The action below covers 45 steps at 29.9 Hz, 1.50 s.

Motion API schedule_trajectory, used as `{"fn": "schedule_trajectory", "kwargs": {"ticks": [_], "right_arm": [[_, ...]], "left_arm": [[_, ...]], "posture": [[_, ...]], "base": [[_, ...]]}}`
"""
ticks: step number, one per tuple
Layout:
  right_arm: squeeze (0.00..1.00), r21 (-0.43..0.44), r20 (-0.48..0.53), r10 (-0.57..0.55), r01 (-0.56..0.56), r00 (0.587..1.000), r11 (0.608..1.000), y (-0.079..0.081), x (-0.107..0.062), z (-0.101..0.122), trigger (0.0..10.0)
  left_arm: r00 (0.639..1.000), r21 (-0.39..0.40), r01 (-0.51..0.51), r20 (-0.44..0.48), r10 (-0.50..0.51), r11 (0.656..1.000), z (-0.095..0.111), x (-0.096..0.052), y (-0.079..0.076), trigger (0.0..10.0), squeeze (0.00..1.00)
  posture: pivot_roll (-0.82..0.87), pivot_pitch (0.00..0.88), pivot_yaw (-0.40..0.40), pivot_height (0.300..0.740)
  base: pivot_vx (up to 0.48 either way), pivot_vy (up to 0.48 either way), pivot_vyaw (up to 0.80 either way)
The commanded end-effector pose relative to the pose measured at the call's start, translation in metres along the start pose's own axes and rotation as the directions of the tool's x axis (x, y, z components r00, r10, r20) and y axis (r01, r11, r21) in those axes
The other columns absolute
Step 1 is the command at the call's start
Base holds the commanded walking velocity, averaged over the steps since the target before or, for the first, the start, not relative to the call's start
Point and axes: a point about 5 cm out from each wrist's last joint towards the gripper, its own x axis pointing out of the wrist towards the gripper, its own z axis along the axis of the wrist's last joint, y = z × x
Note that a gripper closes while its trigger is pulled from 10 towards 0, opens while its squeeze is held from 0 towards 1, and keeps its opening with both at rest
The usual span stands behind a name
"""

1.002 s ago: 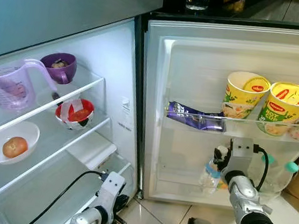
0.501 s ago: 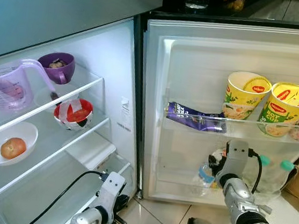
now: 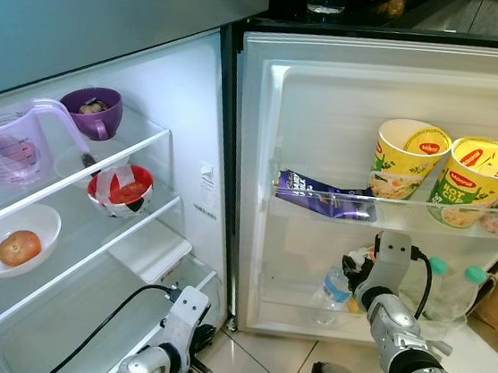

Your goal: Restocking fridge

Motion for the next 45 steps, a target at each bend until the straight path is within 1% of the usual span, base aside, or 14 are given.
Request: {"fn": "schedule_trajectory", "kwargs": {"ticks": [1, 7, 11, 12, 13, 14, 17, 22, 28, 34, 38, 40, 44, 45], "right_arm": [[0.89, -0.011, -0.002, 0.013, -0.013, 1.000, 1.000, 0.003, 0.001, 0.001, 10.0], [0.87, -0.005, 0.009, 0.013, -0.013, 1.000, 1.000, 0.002, 0.002, 0.004, 10.0], [0.87, -0.006, 0.011, 0.014, -0.014, 1.000, 1.000, 0.002, 0.002, 0.004, 10.0], [0.86, -0.007, 0.011, 0.015, -0.015, 1.000, 1.000, 0.002, 0.002, 0.004, 10.0], [0.86, -0.007, 0.011, 0.015, -0.015, 1.000, 1.000, 0.002, 0.002, 0.004, 10.0], [0.86, -0.008, 0.010, 0.016, -0.016, 1.000, 1.000, 0.002, 0.002, 0.004, 10.0], [0.86, -0.008, 0.010, 0.016, -0.016, 1.000, 1.000, 0.002, 0.002, 0.004, 10.0], [0.85, -0.010, 0.009, 0.018, -0.018, 1.000, 1.000, 0.001, 0.002, 0.005, 10.0], [0.85, -0.011, 0.010, 0.020, -0.020, 1.000, 1.000, 0.002, 0.002, 0.006, 10.0], [0.85, 0.001, 0.028, 0.039, -0.039, 0.999, 0.999, 0.004, 0.003, 0.009, 10.0], [0.87, 0.002, 0.077, 0.080, -0.080, 0.994, 0.997, 0.009, 0.005, 0.017, 10.0], [0.91, -0.016, 0.114, 0.099, -0.097, 0.989, 0.995, 0.011, 0.006, 0.024, 10.0], [0.90, -0.035, 0.133, 0.106, -0.102, 0.986, 0.994, 0.011, 0.006, 0.028, 10.0], [0.90, -0.067, 0.153, 0.112, -0.103, 0.982, 0.992, 0.012, 0.006, 0.032, 10.0]], "left_arm": [[1.000, 0.004, 0.007, -0.019, -0.007, 1.000, -0.006, -0.001, -0.003, 10.0, 0.00], [1.000, 0.003, 0.009, -0.012, -0.009, 1.000, -0.004, 0.000, -0.004, 10.0, 0.00], [1.000, -0.019, 0.012, 0.021, -0.012, 1.000, -0.001, 0.000, -0.004, 10.0, 0.00], [0.997, -0.057, 0.041, 0.072, -0.037, 0.998, 0.004, 0.001, -0.005, 10.0, 0.00], [0.997, -0.057, 0.041, 0.072, -0.037, 0.998, 0.004, 0.001, -0.005, 10.0, 0.00], [0.991, -0.088, 0.079, 0.119, -0.068, 0.993, 0.010, 0.002, -0.007, 10.0, 0.00], [0.987, -0.096, 0.093, 0.136, -0.080, 0.991, 0.012, 0.003, -0.008, 10.0, 0.00], [0.964, -0.098, 0.208, 0.187, -0.187, 0.973, 0.021, 0.006, -0.013, 10.0, 0.00], [0.947, -0.060, 0.277, 0.187, -0.262, 0.959, 0.024, 0.005, -0.014, 10.0, 0.00], [0.945, -0.036, 0.282, 0.185, -0.271, 0.959, 0.026, 0.003, -0.010, 10.0, 0.00], [0.944, -0.037, 0.282, 0.186, -0.271, 0.959, 0.025, 0.002, -0.009, 10.0, 0.00], [0.945, -0.043, 0.283, 0.182, -0.271, 0.958, 0.023, 0.001, -0.009, 10.0, 0.00], [0.946, -0.045, 0.284, 0.179, -0.272, 0.958, 0.022, 0.001, -0.010, 10.0, 0.00], [0.946, -0.048, 0.284, 0.178, -0.272, 0.958, 0.021, 0.001, -0.010, 10.0, 0.00]], "posture": [[-0.07, 0.000, 0.003, 0.581], [-0.07, 0.000, 0.002, 0.581], [-0.07, 0.000, 0.002, 0.581], [-0.07, 0.000, 0.003, 0.581], [-0.07, 0.000, 0.003, 0.581], [-0.07, 0.000, 0.003, 0.581], [-0.07, 0.000, -0.001, 0.581], [-0.07, 0.000, -0.004, 0.581], [-0.07, 0.000, -0.005, 0.581], [-0.07, 0.000, -0.004, 0.581], [-0.07, 0.000, -0.004, 0.581], [-0.07, 0.000, -0.005, 0.581], [-0.07, 0.000, -0.005, 0.581], [-0.07, 0.000, -0.005, 0.581]], "base": [[0.000, 0.000, 0.00], [0.000, 0.000, 0.00], [0.000, 0.000, 0.00], [0.000, 0.000, 0.00], [0.000, 0.000, 0.00], [0.000, 0.000, 0.00], [0.000, 0.000, 0.00], [0.000, 0.000, 0.00], [0.000, 0.000, 0.00], [0.000, 0.000, 0.00], [0.000, 0.000, 0.00], [0.000, 0.000, 0.00], [0.000, 0.000, 0.00], [0.000, 0.000, 0.00]]}}
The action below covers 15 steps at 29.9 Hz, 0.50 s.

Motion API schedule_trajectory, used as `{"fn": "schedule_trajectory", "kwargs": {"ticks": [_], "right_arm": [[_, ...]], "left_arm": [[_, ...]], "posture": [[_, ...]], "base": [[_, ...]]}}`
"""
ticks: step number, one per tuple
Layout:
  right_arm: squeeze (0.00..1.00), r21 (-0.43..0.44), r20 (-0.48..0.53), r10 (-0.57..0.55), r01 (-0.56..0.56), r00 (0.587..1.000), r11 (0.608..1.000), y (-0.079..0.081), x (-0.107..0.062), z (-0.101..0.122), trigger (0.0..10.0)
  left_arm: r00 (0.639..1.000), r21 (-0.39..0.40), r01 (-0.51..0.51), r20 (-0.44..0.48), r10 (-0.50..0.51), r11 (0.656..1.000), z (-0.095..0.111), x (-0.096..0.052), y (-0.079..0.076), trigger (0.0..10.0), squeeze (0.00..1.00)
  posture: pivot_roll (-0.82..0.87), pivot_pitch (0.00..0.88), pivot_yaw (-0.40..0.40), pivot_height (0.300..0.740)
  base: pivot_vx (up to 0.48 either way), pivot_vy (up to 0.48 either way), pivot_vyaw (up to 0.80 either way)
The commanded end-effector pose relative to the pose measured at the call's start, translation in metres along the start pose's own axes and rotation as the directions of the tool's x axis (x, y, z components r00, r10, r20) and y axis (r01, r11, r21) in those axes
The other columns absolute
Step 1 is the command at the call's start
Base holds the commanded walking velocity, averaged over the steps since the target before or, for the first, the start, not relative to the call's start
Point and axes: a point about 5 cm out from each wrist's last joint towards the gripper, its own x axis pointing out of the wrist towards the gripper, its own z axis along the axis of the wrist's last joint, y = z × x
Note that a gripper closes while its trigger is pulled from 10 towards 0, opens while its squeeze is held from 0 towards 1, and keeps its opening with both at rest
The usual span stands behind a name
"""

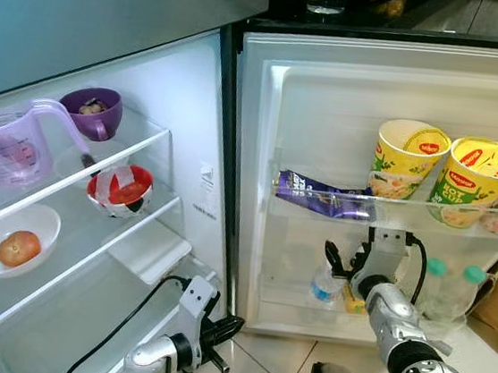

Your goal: Restocking fridge

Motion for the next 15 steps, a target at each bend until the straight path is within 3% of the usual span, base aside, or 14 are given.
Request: {"fn": "schedule_trajectory", "kwargs": {"ticks": [1, 5, 8, 9, 10, 15], "right_arm": [[0.89, -0.061, 0.081, 0.023, -0.018, 0.996, 0.998, 0.002, 0.004, 0.017, 10.0], [0.87, -0.121, 0.118, 0.035, -0.021, 0.992, 0.992, 0.002, 0.004, 0.024, 10.0], [0.80, -0.134, 0.111, 0.042, -0.027, 0.993, 0.991, 0.002, 0.004, 0.024, 10.0], [0.60, -0.136, 0.106, 0.051, -0.036, 0.993, 0.990, 0.002, 0.004, 0.023, 10.0], [0.02, -0.135, 0.094, 0.068, -0.055, 0.993, 0.989, 0.003, 0.002, 0.019, 10.0], [0.00, -0.111, 0.055, 0.148, -0.141, 0.987, 0.984, 0.009, -0.005, 0.002, 10.0]], "left_arm": [[1.000, 0.004, -0.009, -0.012, 0.009, 1.000, -0.003, -0.006, 0.003, 10.0, 0.00], [1.000, 0.004, -0.004, -0.013, 0.004, 1.000, -0.003, -0.005, 0.002, 10.0, 0.00], [1.000, 0.004, -0.002, -0.015, 0.002, 1.000, -0.003, -0.005, 0.002, 10.0, 0.00], [1.000, 0.003, -0.001, -0.016, 0.001, 1.000, -0.003, -0.005, 0.002, 10.0, 0.00], [1.000, 0.003, 0.001, -0.018, -0.001, 1.000, -0.004, -0.005, 0.001, 10.0, 0.00], [1.000, 0.001, 0.006, -0.022, -0.006, 1.000, -0.006, -0.005, 0.000, 10.0, 0.00]], "posture": [[-0.07, 0.000, -0.005, 0.581], [-0.07, 0.000, -0.008, 0.581], [-0.07, 0.000, -0.008, 0.581], [-0.08, 0.000, -0.010, 0.581], [-0.08, 0.000, -0.010, 0.581], [-0.08, 0.000, -0.014, 0.581]], "base": [[0.000, 0.000, 0.00], [0.000, 0.000, 0.00], [0.000, 0.000, 0.00], [0.000, 0.000, 0.00], [0.000, 0.000, 0.00], [0.000, 0.000, 0.00]]}}
